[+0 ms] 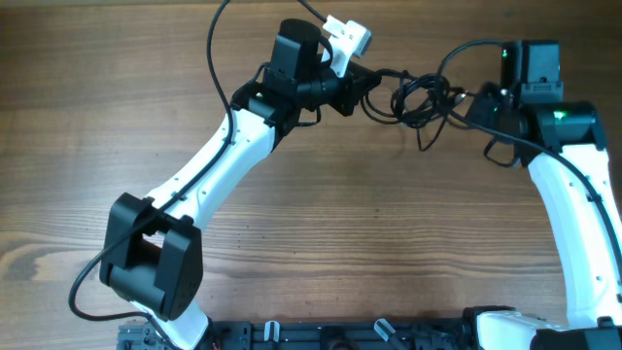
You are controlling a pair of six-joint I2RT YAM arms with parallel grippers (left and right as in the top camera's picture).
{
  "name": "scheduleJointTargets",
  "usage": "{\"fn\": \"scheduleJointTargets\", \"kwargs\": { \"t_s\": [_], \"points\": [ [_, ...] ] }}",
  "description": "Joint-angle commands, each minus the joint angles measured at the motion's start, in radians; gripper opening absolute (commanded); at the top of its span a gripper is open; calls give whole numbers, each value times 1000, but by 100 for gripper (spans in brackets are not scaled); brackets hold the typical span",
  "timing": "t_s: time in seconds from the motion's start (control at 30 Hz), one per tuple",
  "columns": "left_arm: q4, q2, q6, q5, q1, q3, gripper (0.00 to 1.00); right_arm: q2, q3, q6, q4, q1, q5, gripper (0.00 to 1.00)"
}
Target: Untangle cables
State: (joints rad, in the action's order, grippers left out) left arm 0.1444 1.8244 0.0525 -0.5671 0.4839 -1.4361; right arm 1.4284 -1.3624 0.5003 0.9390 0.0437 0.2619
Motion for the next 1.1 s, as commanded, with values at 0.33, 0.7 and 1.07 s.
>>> {"fn": "scheduleJointTargets", "kwargs": {
  "t_s": [0.33, 0.7, 1.07],
  "points": [
    [189, 3, -154, 201, -85, -2, 4, -24, -12, -333, -609, -142, -22, 4],
    [71, 3, -69, -126, -85, -2, 4, 39, -4, -343, -304, -142, -875, 42],
    [-130, 3, 343, -155, -80, -2, 4, 55, -4, -32, -302, -15, -903, 49]
  ]
}}
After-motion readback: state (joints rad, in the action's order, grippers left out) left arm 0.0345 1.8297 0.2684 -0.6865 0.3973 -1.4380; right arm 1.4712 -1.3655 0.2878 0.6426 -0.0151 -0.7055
